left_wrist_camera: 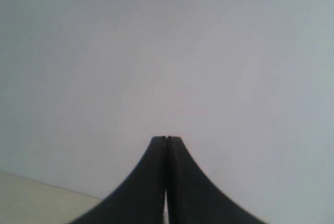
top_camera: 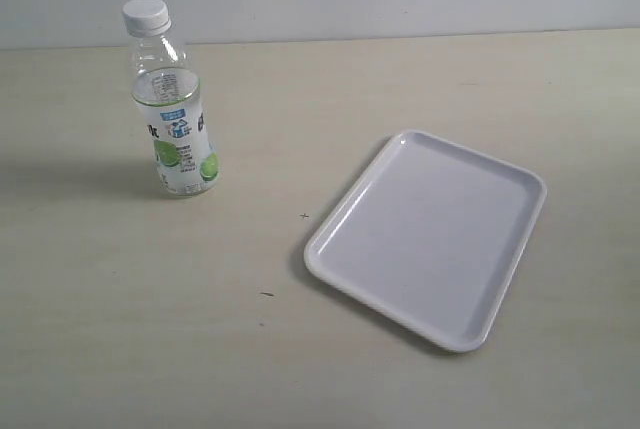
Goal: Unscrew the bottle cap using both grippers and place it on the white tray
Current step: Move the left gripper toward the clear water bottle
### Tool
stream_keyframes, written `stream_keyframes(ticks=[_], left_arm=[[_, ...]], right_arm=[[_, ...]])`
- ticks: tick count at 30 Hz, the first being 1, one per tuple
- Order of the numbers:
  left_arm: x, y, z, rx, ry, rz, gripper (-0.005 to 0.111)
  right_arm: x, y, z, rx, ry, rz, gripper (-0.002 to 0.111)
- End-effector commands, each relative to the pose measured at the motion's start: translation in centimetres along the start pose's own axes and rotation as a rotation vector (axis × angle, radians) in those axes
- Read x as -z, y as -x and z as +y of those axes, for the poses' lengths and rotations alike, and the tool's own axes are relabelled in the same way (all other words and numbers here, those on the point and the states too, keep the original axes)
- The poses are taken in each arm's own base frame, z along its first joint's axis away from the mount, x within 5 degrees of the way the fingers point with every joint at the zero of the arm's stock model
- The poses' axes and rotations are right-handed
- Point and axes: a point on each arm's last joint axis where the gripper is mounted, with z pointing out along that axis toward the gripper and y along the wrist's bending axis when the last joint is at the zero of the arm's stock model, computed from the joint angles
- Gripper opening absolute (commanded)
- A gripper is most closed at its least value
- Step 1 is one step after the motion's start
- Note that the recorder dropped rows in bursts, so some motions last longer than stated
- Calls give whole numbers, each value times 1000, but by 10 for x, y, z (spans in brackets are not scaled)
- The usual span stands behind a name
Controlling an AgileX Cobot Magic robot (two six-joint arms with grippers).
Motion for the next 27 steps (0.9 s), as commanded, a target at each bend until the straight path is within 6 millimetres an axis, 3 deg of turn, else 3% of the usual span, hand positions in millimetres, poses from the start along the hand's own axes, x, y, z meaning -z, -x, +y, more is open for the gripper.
stream_keyframes(ticks=[1,11,15,17,18,20,22,23,25,27], left_arm=[[-3,-4,-1,-114,-13,47,0],[-37,-23,5,-118,14,270,0],[-77,-12,7,-124,97,397,0],[-106,-4,5,-161,103,470,0],[-128,3,4,-239,141,561,0],[-149,2,9,-409,262,722,0],[-163,-12,13,-582,328,934,0],[-171,-32,13,-634,280,1099,0],[-178,-63,10,-707,88,1401,0],[-179,-90,6,-643,-95,1657,0]], right_arm=[[0,-1,0,8,3,-7,0],[0,-1,0,8,3,-7,0],[0,-1,0,10,3,-7,0],[0,-1,0,6,3,-7,0],[0,-1,0,6,3,-7,0],[0,-1,0,6,3,-7,0],[0,-1,0,6,3,-7,0],[0,-1,0,6,3,-7,0],[0,-1,0,6,3,-7,0],[0,-1,0,6,3,-7,0]])
